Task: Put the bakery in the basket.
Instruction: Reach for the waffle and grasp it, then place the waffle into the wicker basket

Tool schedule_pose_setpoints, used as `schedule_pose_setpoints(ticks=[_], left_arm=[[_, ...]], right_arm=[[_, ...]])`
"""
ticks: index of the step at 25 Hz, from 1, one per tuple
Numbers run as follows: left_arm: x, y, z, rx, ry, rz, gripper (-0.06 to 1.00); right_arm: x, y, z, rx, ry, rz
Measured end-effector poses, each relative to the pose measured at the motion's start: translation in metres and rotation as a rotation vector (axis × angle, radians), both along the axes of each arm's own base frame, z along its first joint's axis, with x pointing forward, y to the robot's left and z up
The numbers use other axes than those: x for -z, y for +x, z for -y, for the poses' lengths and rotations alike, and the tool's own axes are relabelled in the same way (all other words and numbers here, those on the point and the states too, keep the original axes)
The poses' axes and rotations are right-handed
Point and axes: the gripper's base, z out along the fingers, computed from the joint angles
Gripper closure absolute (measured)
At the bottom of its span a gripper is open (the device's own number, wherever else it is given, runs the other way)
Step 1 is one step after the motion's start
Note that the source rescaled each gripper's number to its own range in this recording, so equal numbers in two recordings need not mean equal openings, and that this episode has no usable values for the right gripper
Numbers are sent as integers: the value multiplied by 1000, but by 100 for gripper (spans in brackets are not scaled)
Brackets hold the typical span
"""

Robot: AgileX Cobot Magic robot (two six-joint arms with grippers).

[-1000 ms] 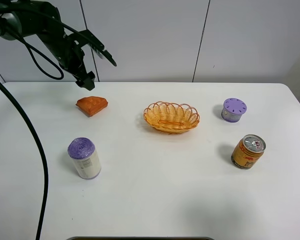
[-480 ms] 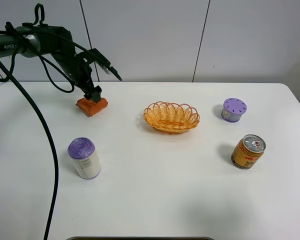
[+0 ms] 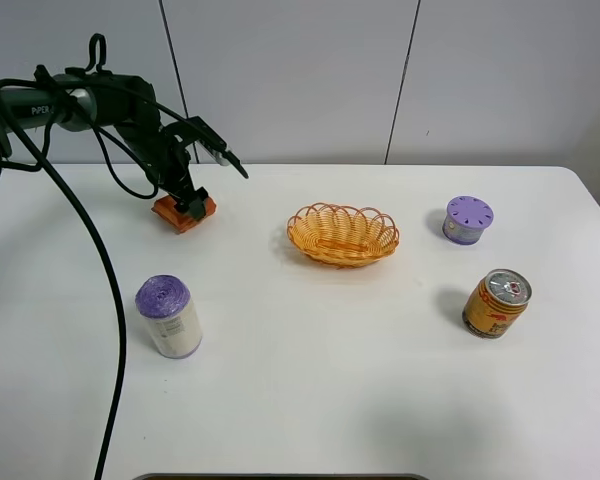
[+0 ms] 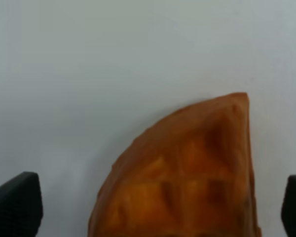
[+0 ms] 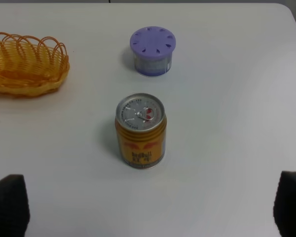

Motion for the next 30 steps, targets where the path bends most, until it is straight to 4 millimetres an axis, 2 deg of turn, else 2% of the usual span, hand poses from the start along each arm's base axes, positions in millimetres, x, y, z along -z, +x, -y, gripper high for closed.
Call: schedule_pose_setpoints(ticks=[12, 20, 21, 22, 23, 25, 26, 30], left_arm=[[26, 0, 2, -14, -16, -48, 0], [27, 2, 3, -15, -20, -46, 6], [27, 1, 3, -16, -21, -46, 11], [27, 1, 3, -16, -21, -46, 21], [27, 1, 3, -14, -21, -47, 40], [28, 2, 3, -10, -17, -44, 89], [29, 2, 3, -10, -17, -44, 94], [29, 2, 3, -11, -17, -43, 92]], right_arm=[[0, 0, 0, 0, 0, 0], [0, 0, 0, 0, 0, 0], [0, 0, 0, 0, 0, 0], [0, 0, 0, 0, 0, 0], [0, 0, 0, 0, 0, 0], [0, 0, 0, 0, 0, 0], [0, 0, 0, 0, 0, 0], [0, 0, 0, 0, 0, 0]])
